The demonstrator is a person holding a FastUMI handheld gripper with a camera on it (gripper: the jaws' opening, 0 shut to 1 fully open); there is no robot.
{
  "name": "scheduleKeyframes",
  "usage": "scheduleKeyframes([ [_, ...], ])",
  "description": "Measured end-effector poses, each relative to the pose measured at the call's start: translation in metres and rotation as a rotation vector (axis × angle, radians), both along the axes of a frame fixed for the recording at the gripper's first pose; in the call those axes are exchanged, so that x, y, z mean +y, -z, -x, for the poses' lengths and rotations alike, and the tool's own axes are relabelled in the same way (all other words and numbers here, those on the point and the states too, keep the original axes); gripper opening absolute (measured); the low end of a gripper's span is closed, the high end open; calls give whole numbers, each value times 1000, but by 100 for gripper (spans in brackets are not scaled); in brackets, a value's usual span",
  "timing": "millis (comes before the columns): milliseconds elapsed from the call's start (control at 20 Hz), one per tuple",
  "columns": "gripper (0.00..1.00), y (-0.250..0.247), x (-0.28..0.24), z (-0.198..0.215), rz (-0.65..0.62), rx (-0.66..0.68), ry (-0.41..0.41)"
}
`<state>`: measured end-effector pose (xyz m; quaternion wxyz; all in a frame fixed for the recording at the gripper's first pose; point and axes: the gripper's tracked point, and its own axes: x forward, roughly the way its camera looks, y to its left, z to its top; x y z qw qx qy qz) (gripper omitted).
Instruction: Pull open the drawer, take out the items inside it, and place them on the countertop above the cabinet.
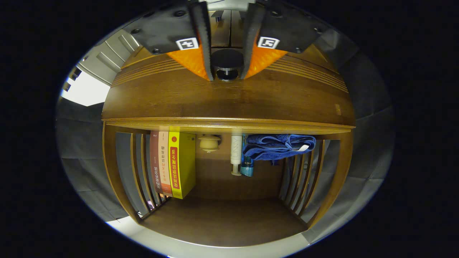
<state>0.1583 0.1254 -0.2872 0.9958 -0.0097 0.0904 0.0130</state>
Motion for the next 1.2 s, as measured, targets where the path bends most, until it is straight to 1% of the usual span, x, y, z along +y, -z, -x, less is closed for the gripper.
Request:
scheduleKeyframes([
  [50, 46, 1, 0, 3, -6, 8, 2],
  [350, 46, 1, -1, 21, -40, 41, 3],
  [700, 46, -2, -2, 59, -70, 53, 3],
  [1000, 45, -5, -3, 93, -100, 49, 24],
  [1200, 45, -8, -3, 113, -106, 52, 20],
])
